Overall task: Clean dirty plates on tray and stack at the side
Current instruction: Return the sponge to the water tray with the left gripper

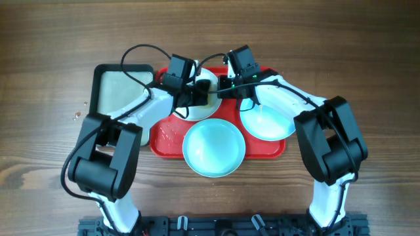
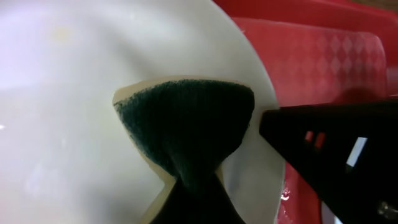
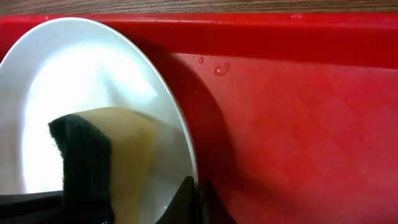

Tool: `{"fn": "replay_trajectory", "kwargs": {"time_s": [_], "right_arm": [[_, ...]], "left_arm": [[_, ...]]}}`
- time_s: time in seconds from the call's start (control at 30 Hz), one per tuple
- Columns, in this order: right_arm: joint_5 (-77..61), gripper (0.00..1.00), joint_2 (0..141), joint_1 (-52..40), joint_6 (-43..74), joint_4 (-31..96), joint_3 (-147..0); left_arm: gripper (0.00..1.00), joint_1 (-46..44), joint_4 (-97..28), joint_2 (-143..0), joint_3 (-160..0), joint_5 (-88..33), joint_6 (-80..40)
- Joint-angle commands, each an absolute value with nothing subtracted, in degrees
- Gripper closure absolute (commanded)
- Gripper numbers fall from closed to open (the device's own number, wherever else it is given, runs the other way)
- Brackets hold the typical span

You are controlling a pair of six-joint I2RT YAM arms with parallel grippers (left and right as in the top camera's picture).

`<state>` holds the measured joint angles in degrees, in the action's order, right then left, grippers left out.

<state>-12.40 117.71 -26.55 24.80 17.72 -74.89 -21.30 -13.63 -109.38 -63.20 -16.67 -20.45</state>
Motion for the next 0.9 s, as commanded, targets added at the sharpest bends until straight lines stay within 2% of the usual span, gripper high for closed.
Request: {"fn": "replay_trajectory", "kwargs": {"time_s": [0.0, 0.13, 0.2, 0.23, 0.3, 0.37, 0.57, 0.77, 0.8, 0.83, 0.87], "right_arm": [[-12.9, 0.96, 118.8, -26.8, 24.0, 17.6, -75.3], [-12.9, 0.95, 118.8, -26.8, 24.0, 17.6, -75.3], [-12.9, 0.87, 118.8, -26.8, 24.0, 17.6, -75.3], [-12.9, 0.76, 118.8, -26.8, 24.0, 17.6, -75.3], [-12.9, 0.60, 118.8, -26.8, 24.0, 17.6, -75.3], [-12.9, 0.59, 118.8, -26.8, 24.0, 17.6, -75.3], [-12.9, 0.57, 118.8, -26.8, 24.0, 17.2, -75.3], [-12.0, 0.58, 118.8, -26.8, 24.0, 17.2, -75.3], [-12.0, 0.66, 118.8, -26.8, 24.0, 17.2, -75.3], [-12.0, 0.78, 118.8, -26.8, 24.0, 17.2, -75.3], [-12.0, 0.81, 118.8, -26.8, 24.0, 17.2, -75.3]], "left_arm": [[0.96, -21.3, -10.8, -110.3, -62.8, -21.3, -20.3], [0.96, -20.3, -10.9, -106.3, -63.3, -18.2, -19.7], [0.96, -18.9, -11.9, -102.1, -63.3, -14.7, -19.7], [0.96, -17.6, -13.5, -98.7, -63.3, -11.6, -19.7], [0.96, -14.5, -17.6, -93.0, -63.3, -6.4, -19.7], [0.96, -10.5, -22.5, -88.3, -63.3, -1.6, -19.7], [0.96, 5.9, -38.4, -84.8, -61.9, 1.6, -19.7], [0.96, 9.3, -34.7, -85.3, -54.1, 1.6, -19.7], [0.96, 9.3, -34.0, -85.3, -53.5, 1.6, -19.7], [0.96, 9.3, -33.1, -85.3, -52.6, 1.6, -19.7], [0.96, 9.3, -32.9, -85.3, -52.3, 1.6, -19.7]]}}
